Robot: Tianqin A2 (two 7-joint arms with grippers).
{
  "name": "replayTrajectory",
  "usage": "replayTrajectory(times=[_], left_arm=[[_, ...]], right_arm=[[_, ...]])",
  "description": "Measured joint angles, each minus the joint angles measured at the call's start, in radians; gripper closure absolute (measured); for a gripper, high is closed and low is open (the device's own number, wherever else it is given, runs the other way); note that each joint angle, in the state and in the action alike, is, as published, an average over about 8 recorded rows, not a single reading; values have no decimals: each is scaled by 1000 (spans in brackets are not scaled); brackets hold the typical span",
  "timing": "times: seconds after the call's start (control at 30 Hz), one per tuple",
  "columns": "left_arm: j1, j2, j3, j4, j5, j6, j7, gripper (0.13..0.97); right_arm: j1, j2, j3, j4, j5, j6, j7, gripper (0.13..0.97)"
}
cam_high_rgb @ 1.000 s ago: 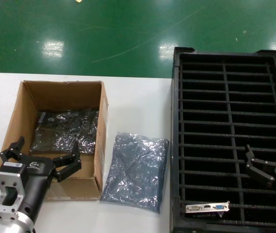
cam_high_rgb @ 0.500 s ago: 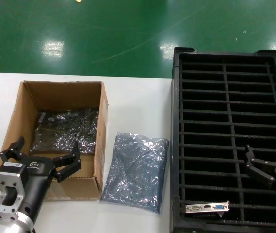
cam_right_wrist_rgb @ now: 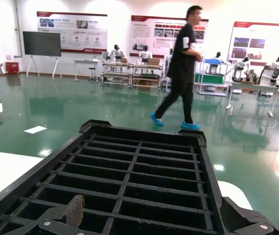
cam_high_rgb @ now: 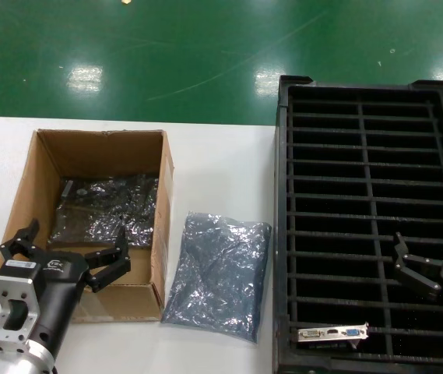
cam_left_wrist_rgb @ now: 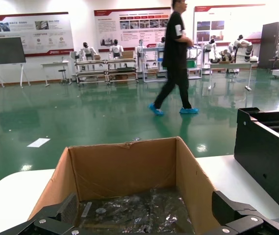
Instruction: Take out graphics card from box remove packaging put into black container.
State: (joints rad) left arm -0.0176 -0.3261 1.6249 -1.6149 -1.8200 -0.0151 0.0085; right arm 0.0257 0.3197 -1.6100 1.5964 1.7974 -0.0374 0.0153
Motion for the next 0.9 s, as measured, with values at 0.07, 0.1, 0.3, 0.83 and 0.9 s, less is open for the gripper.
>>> replayTrajectory(times=[0.07,0.1,0.3,0.83,0.9], left_arm=[[0,0,0,0,0,0,0,132],[0,0,0,0,0,0,0,132],[0,0,0,0,0,0,0,132],[0,0,0,0,0,0,0,132],[0,0,0,0,0,0,0,132]], right_arm=[[0,0,0,0,0,0,0,129],[0,0,0,0,0,0,0,129],[0,0,0,0,0,0,0,129],[0,0,0,0,0,0,0,129],[0,0,0,0,0,0,0,129]])
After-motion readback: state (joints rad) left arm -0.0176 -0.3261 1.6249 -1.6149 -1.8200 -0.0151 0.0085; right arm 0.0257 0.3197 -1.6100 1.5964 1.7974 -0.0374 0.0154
